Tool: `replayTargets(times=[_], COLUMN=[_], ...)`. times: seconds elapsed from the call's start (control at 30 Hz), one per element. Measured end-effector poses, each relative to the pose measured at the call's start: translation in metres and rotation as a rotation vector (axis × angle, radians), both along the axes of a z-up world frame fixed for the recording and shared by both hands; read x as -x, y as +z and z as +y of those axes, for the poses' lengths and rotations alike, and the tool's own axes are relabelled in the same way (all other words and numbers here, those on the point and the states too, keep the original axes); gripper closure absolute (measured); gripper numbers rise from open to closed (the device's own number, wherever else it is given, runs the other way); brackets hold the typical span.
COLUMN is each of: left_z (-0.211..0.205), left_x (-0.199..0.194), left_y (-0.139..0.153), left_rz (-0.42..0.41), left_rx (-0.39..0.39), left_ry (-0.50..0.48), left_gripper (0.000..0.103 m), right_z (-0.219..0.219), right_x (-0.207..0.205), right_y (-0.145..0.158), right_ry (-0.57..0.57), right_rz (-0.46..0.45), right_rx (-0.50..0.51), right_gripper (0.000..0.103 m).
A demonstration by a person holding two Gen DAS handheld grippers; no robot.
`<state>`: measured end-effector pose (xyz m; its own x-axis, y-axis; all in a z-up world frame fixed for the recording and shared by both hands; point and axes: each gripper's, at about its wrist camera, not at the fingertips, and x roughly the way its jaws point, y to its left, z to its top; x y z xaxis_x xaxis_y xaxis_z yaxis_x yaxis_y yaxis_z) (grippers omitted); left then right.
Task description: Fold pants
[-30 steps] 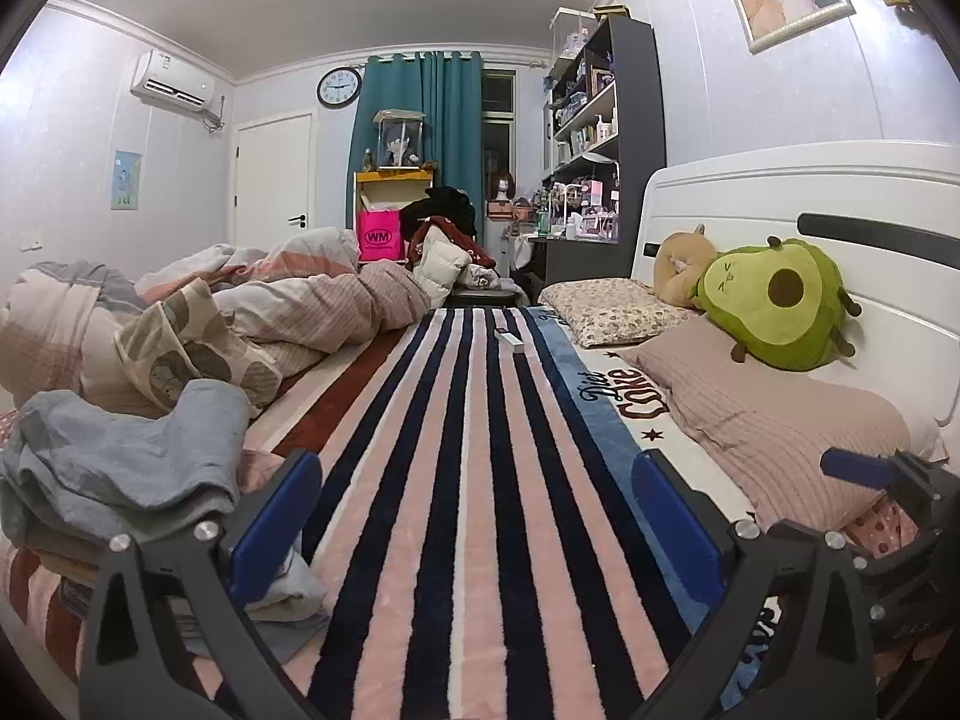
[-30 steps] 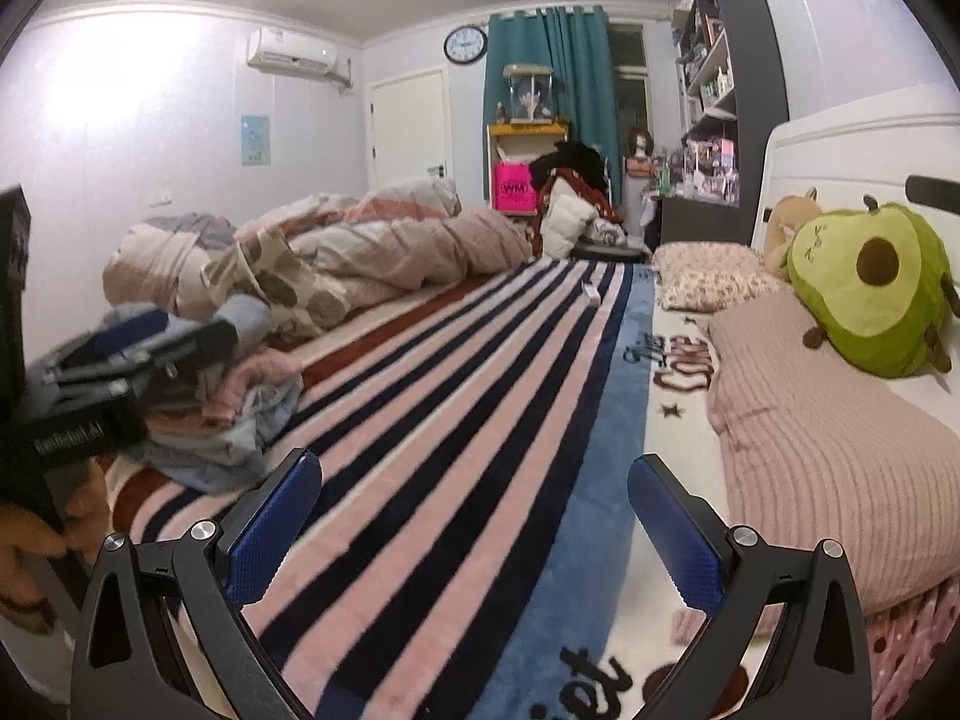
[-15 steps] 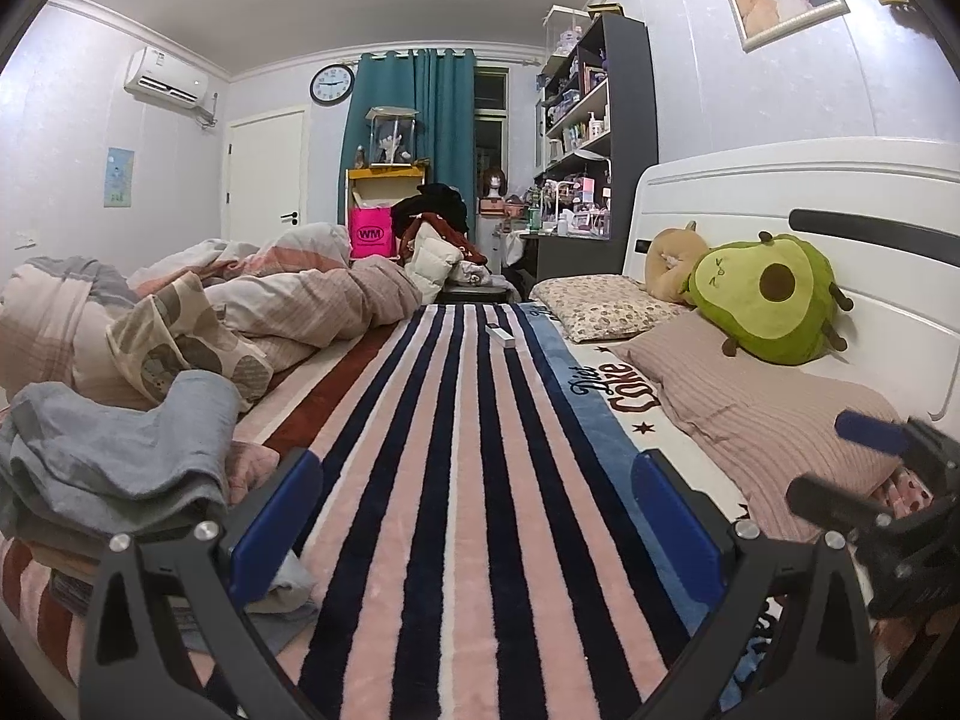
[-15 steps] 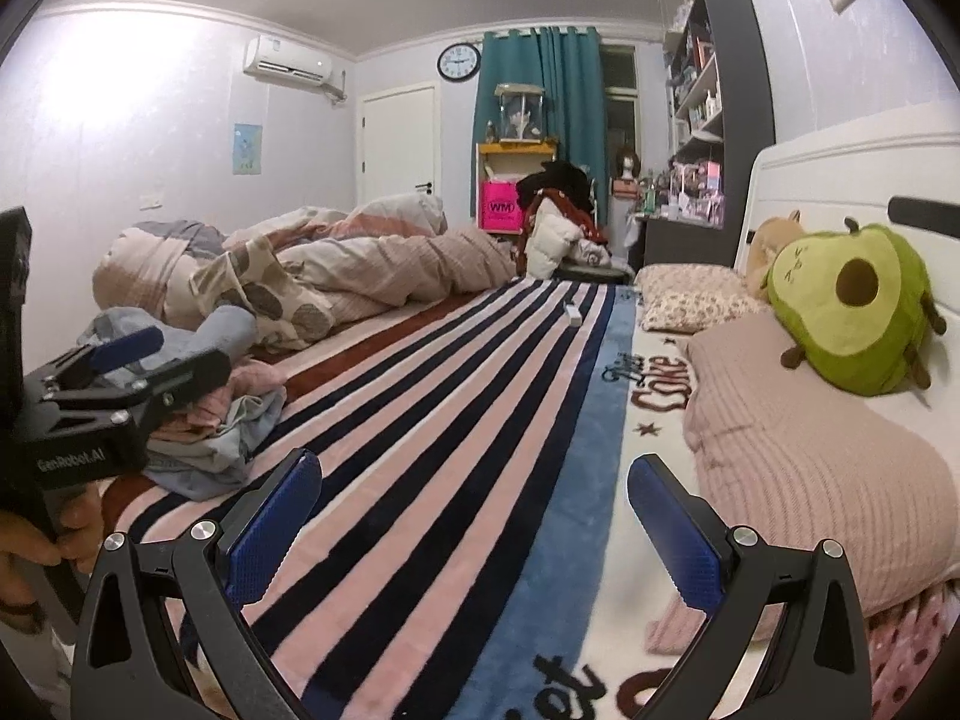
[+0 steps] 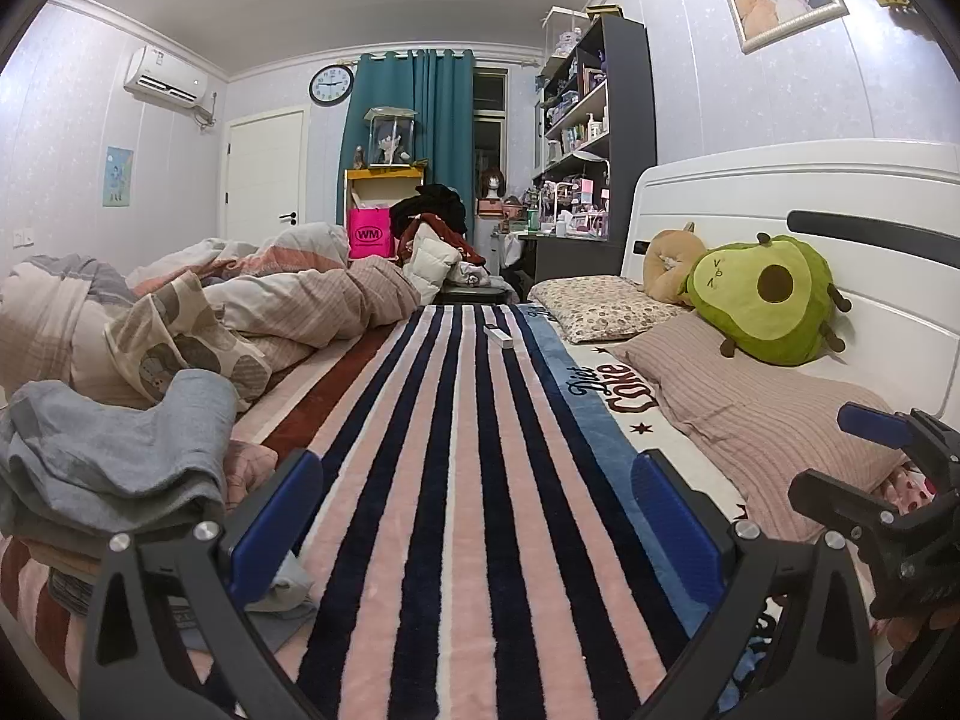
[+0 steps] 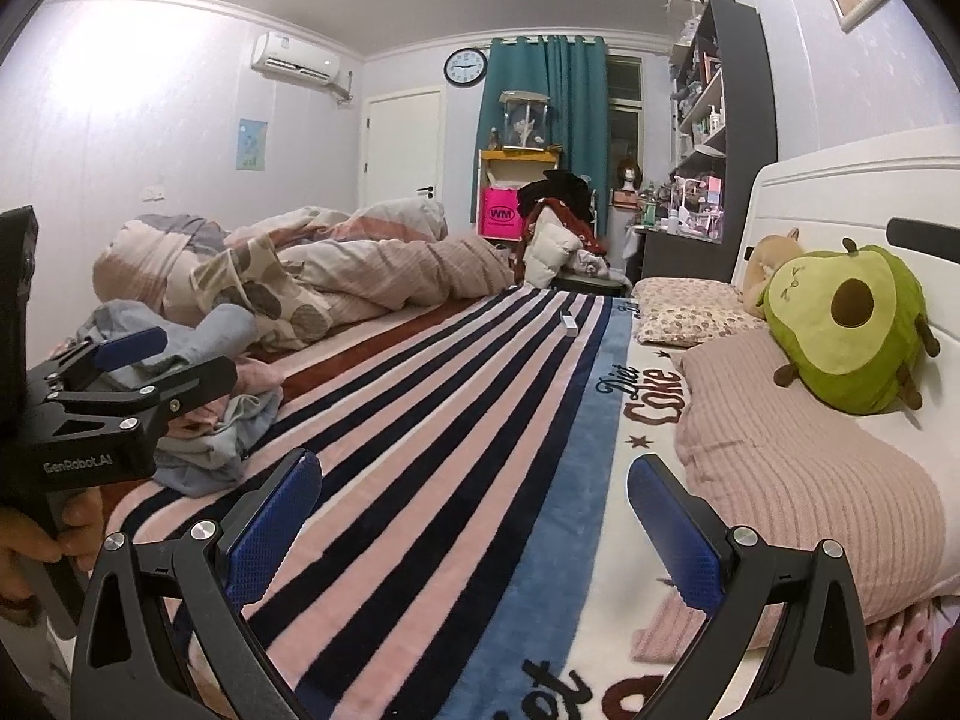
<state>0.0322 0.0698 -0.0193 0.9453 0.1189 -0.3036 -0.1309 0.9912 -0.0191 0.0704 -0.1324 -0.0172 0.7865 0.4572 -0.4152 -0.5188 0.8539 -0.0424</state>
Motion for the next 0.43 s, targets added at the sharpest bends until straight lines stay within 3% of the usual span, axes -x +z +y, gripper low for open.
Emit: replayTargets(times=[0.43], left_z=[-0.0030], left_x=[-0.0008], left_y=[-0.0004], left_rz=[0.001], left_rx=[-0.002], left_ry=[-0.005], left_gripper=[0.001], right_z=[-0.0066], right_x=[-0.0044], right_y=[-0.0012], right_ry=[-0.010], right_rz=[0.017], right_rx=[-0.009], right_gripper=[0.001])
